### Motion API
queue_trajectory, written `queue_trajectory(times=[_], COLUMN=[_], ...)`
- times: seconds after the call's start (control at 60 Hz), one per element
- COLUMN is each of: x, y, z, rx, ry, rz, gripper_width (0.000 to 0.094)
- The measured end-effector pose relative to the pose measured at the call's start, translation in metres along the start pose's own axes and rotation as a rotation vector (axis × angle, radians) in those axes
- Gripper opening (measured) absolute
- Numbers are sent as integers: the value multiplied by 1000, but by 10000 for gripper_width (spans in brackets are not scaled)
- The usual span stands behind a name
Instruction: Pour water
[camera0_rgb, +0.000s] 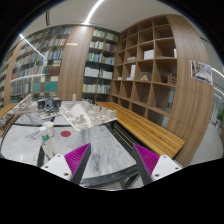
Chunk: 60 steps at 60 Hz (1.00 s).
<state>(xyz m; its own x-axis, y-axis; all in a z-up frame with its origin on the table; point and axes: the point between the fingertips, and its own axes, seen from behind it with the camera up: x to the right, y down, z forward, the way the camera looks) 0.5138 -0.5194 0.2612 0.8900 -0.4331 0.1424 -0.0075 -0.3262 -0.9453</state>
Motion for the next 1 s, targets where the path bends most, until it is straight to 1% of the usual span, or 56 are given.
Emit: queue_trajectory(times=[0.117, 0.267, 0.333, 0.4, 0.467, 0.55, 0.617, 0.767, 0.85, 1.0], x=[-2, -18, -28, -56, -81, -138, -182, -265, -298, -329], y=[5, 30, 59, 79, 105, 121, 119, 96, 82, 83], z=[0, -7, -13, -13, -19, -15, -9, 27, 54, 117], rx=[-7, -42, -61, -79, -96, -108, -91, -25, 13, 24], ry=[1, -9, -33, -48, -97, -177, -248, -361, -369, -354], rz=[1, -3, 6, 13, 17, 36, 57, 51, 44, 13], gripper_width=[859, 858, 857, 859, 853, 858, 857, 859, 856, 857])
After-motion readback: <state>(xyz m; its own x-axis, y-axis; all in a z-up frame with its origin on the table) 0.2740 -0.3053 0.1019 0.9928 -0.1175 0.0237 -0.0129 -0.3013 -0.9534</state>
